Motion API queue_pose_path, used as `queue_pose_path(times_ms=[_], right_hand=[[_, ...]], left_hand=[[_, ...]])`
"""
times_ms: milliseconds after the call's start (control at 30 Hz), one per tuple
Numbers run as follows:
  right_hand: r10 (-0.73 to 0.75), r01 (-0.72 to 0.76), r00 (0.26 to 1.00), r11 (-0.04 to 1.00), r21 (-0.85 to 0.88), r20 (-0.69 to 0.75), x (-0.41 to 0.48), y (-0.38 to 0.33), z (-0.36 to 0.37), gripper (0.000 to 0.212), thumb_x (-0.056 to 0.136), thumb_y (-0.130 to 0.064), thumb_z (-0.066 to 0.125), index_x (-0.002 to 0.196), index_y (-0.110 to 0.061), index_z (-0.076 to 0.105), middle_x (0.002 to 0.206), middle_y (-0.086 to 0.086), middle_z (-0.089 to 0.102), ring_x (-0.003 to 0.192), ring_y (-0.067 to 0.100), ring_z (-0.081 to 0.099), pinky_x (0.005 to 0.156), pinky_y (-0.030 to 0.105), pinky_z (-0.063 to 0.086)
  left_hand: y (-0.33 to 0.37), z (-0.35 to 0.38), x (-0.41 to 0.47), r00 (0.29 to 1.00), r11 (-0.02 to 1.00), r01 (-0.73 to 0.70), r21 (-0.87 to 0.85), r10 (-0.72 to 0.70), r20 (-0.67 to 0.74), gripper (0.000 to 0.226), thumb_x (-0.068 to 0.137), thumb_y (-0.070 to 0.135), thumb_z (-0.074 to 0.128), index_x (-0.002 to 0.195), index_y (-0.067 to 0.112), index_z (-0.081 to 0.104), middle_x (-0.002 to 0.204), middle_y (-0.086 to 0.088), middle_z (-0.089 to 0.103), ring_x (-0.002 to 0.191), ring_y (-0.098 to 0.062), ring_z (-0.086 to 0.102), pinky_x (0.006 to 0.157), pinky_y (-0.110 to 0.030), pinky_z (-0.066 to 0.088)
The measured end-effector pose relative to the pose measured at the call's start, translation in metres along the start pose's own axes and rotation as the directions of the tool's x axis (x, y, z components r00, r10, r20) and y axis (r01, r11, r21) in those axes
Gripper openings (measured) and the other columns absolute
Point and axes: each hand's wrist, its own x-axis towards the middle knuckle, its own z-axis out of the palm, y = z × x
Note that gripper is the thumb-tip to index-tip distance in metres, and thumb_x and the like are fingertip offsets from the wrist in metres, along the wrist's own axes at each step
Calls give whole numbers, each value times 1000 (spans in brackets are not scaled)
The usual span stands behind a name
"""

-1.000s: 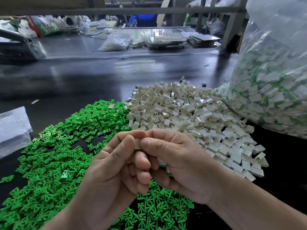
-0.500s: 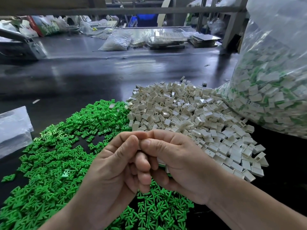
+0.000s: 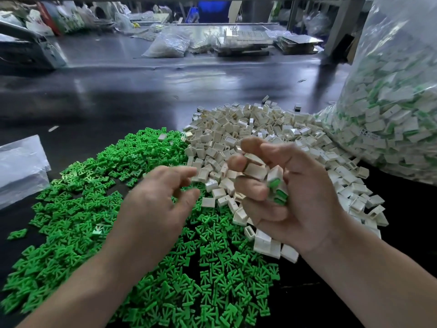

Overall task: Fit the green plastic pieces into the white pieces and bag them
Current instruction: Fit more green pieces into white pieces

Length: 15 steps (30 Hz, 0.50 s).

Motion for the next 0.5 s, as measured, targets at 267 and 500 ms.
queue_pose_path(times_ms=[267,500], right_hand=[[12,-47,986,977,-209,-165,0,0,-4,9,80,-13,65,87,-13,60,72,3,58,43,7,51,29,15,35],[2,-145,962,851,-504,-273,-4,9,2,13,77,-15,71,90,-14,67,69,5,55,41,11,43,33,16,29]], left_hand=[[5,6,5,976,928,-205,311,169,139,17,87,44,60,91,30,69,86,13,61,83,-13,54,76,-37,48],[12,0,-1,999,987,-40,-157,36,-25,18,87,40,64,106,41,65,87,21,62,82,5,59,63,-4,42]])
